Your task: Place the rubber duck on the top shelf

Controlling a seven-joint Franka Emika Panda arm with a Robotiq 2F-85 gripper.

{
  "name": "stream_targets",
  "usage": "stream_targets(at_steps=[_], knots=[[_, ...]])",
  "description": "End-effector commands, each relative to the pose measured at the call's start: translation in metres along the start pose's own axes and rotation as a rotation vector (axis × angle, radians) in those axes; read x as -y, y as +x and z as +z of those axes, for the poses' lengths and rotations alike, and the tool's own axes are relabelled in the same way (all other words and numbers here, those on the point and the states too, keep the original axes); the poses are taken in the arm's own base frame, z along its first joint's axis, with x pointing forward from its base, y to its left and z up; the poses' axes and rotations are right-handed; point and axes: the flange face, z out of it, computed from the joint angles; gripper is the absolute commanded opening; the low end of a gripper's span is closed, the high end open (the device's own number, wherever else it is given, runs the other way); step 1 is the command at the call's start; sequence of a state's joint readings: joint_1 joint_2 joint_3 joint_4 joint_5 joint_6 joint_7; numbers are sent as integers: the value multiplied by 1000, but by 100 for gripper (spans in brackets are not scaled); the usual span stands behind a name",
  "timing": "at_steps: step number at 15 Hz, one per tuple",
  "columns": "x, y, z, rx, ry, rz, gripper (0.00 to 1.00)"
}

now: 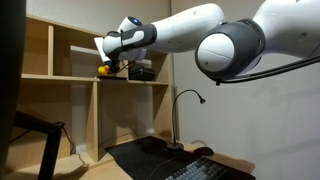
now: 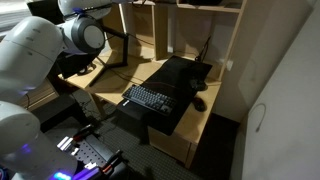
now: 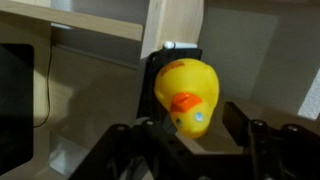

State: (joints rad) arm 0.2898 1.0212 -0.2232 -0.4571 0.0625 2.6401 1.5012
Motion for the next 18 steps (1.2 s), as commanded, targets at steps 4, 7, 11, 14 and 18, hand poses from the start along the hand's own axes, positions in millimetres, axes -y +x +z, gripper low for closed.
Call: stream_targets(at_steps=[4, 7, 11, 14, 18], knots=[[89, 29, -92, 10, 151, -36, 100], [95, 41, -99, 3, 194, -57, 100], [91, 43, -98, 68, 3, -128, 100], [80, 40, -95, 176, -122, -138, 100], [78, 37, -93, 171, -134, -137, 100]])
